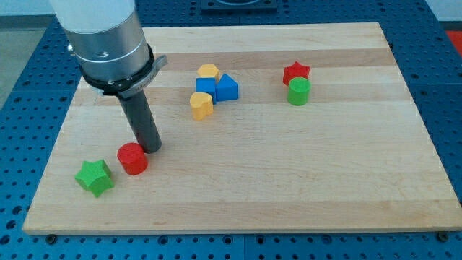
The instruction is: Push the green circle below the yellow heart
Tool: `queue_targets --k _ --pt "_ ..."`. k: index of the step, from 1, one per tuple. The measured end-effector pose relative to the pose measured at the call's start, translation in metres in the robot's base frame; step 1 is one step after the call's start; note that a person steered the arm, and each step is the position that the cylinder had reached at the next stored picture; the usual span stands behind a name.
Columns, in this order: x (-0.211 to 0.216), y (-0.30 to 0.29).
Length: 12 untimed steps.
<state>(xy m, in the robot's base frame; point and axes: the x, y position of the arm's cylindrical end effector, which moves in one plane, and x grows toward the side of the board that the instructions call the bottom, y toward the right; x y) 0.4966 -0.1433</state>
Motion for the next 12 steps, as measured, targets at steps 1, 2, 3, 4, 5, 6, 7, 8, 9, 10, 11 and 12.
queue_targets --k 1,2,3,4,5,6,7,8,9,10,11,12 --pt "0.015 0.000" --pt "0.031 0.000" --pt "0.044 0.000" --pt "0.040 0.003" --pt "0.020 0.041" --pt "0.002 0.098" --pt "-0.018 0.155" --pt "-0.041 0.211" --pt "-0.061 0.265" --pt "-0.086 0.290" --pt "-0.108 0.290" --pt "-0.119 0.287"
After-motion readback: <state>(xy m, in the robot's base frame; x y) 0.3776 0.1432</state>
